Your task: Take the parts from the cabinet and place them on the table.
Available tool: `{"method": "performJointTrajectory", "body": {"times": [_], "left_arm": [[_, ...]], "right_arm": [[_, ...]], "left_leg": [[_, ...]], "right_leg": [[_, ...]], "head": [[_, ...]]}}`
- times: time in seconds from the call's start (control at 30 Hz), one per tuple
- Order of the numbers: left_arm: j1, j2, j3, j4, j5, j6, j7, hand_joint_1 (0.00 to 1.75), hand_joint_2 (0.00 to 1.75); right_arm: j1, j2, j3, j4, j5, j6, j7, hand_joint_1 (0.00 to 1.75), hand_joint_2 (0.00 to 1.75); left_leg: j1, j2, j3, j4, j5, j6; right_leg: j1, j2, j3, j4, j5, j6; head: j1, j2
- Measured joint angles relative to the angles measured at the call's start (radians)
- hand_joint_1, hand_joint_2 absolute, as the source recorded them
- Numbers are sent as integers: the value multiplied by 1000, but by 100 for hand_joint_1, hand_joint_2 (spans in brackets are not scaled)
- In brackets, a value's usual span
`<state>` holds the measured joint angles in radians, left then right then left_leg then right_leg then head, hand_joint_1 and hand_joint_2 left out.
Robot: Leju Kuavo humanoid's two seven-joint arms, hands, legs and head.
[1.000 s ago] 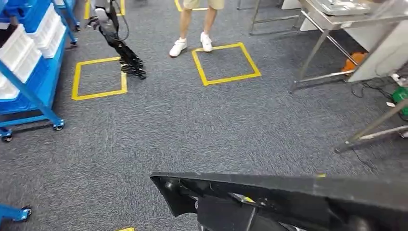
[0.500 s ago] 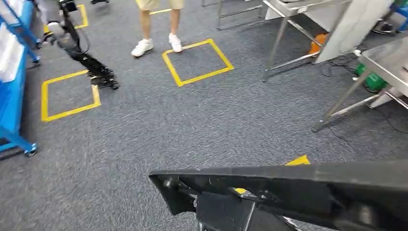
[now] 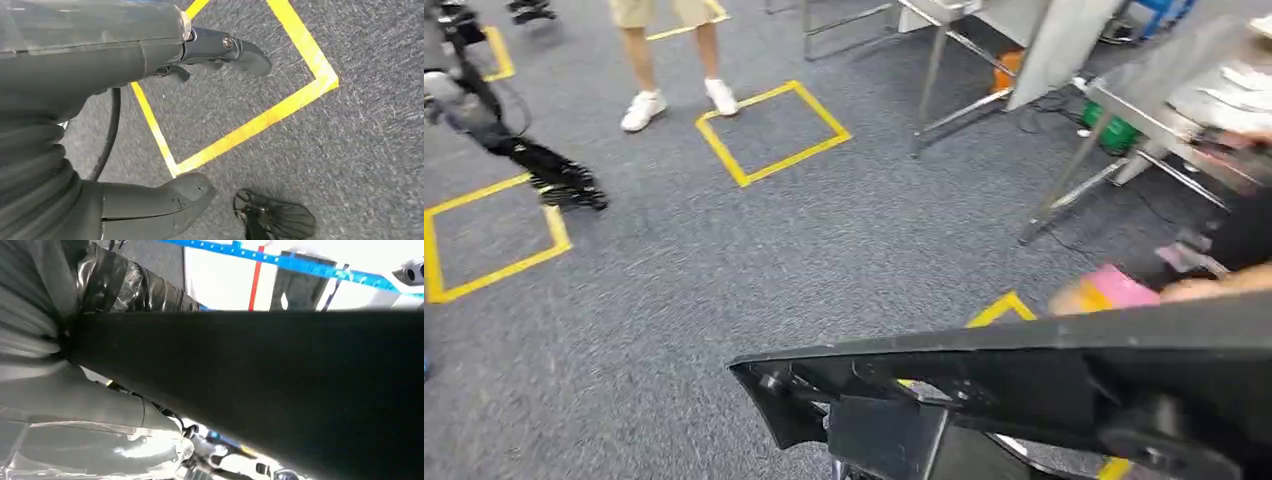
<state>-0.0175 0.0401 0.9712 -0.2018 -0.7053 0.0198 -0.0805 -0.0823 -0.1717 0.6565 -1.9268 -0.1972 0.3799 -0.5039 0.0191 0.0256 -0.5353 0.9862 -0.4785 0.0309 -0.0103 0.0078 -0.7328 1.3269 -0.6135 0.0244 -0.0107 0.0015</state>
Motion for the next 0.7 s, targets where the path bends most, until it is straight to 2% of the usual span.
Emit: {"method": "performJointTrajectory", "body": {"times": [0.03, 0.07, 0.1, 0.13, 0.17, 0.2, 0.3, 0.33, 0.37, 0.4, 0.43, 0.47, 0.5, 0.53, 0.57, 0.6, 0.63, 0.67, 0.7], "left_arm": [[-1, 0, 0, 0, 0, 0, 0, 0, 175], [-3, 0, 0, 0, 0, 0, 0, 0, 175], [-5, 0, 0, 0, -2, 0, 0, 0, 175], [-6, -1, 0, 0, -4, 0, 0, 0, 175], [-5, -2, 0, 0, -6, 0, 0, 0, 175], [-5, -4, 0, 0, -6, 0, 0, 0, 175], [-8, -7, 0, 0, -8, 0, 2, 0, 175], [-11, -8, 0, 0, -9, 0, 2, 0, 175], [-13, -8, 0, 0, -10, -1, 0, 0, 175], [-13, -8, 0, 0, -10, -2, 0, 0, 175], [-10, -8, 0, 0, -10, -2, 0, 0, 175], [-7, -7, 0, 0, -10, -2, 0, 0, 175], [-4, -7, 0, 0, -10, -2, 1, 0, 175], [-3, -7, 0, 0, -10, -2, 1, 0, 175], [-4, -8, 0, 0, -10, -3, 1, 0, 175], [-4, -8, 0, 0, -10, -3, 1, 0, 175], [-5, -7, 0, 0, -10, -3, 1, 0, 175], [-4, -7, 0, 0, -10, -3, 1, 0, 175], [-4, -7, 0, 0, -10, -3, 1, 0, 175]], "right_arm": [[0, 0, 0, 2, 0, 0, 0, 175, 175], [0, 0, 0, 2, 0, 0, 0, 175, 175], [0, 0, 0, 2, -1, 0, 0, 175, 175], [-1, 0, 0, 2, -1, 0, 0, 175, 175], [-2, 0, 0, 2, -2, 0, 0, 175, 175], [-5, 0, 1, 2, -3, 0, 2, 175, 175], [-6, 0, 3, 2, -11, 1, 8, 175, 175], [-6, 1, 7, 2, -14, 2, 10, 175, 175], [-7, 3, 11, 2, -17, 5, 11, 175, 175], [-12, 4, 14, 2, -18, 6, 13, 175, 175], [-12, 6, 18, 2, -18, 8, 14, 175, 175], [-11, 6, 19, 3, -18, 10, 15, 175, 175], [-11, 6, 22, 4, -18, 10, 15, 175, 175], [-11, 6, 24, 6, -18, 11, 15, 175, 175], [-11, 6, 26, 7, -18, 11, 15, 175, 175], [-11, 6, 26, 8, -18, 11, 15, 175, 175], [-11, 6, 27, 8, -18, 11, 15, 175, 175], [-11, 6, 29, 8, -19, 11, 15, 175, 175], [-13, 6, 31, 8, -19, 11, 15, 175, 175]], "left_leg": [[0, 13, 1, 0, -2, -1], [0, 23, 4, 0, -4, -2], [0, 32, 9, 0, -8, -4], [0, 41, 16, 0, -11, -8], [0, 48, 22, -1, -15, -13], [-6, 58, 22, 2, -20, -21], [-5, 91, 35, -10, -22, -34], [-5, 87, 35, -6, -31, -42], [-1, 43, 31, 18, -48, -43], [1, 6, 2, 84, -89, -42], [1, -12, -42, 172, -131, -43], [1, -20, -86, 255, -162, -45], [1, -21, -122, 315, -175, -47], [1, -21, -137, 327, -159, -48], [1, -21, -125, 288, -120, -47], [2, -25, -94, 208, -66, -47], [4, -41, -49, 105, -11, -47], [7, -81, -22, 37, 13, -46], [8, -116, -9, 6, 0, -44]], "right_leg": [[-3, -2, 1, -9, 22, 2], [-3, -5, 25, -58, 56, 1], [-3, -13, 72, -148, 105, -2], [0, -36, 126, -249, 149, -9], [10, -85, 159, -317, 154, -18], [22, -87, 161, -324, 151, -24], [23, -50, 156, -326, 151, -37], [8, -39, 168, -343, 160, -46], [11, -32, 173, -349, 161, -50], [10, -24, 173, -348, 162, -58], [11, -12, 173, -347, 161, -60], [13, 0, 173, -345, 160, -61], [14, 12, 172, -343, 158, -63], [14, 26, 172, -338, 156, -64], [13, 39, 174, -334, 153, -61], [12, 52, 178, -333, 150, -59], [11, 65, 184, -332, 147, -54], [9, 73, 185, -331, 144, -50], [15, 85, 180, -323, 140, -43]], "head": [[0, 0], [0, 0], [0, 0], [0, 0], [0, 0], [0, 0], [0, 0], [-1, 0], [0, 0], [-1, 0], [0, 0], [0, 0], [0, 0], [0, 0], [-1, 0], [0, 0], [0, 0], [0, 0], [0, 0]]}}
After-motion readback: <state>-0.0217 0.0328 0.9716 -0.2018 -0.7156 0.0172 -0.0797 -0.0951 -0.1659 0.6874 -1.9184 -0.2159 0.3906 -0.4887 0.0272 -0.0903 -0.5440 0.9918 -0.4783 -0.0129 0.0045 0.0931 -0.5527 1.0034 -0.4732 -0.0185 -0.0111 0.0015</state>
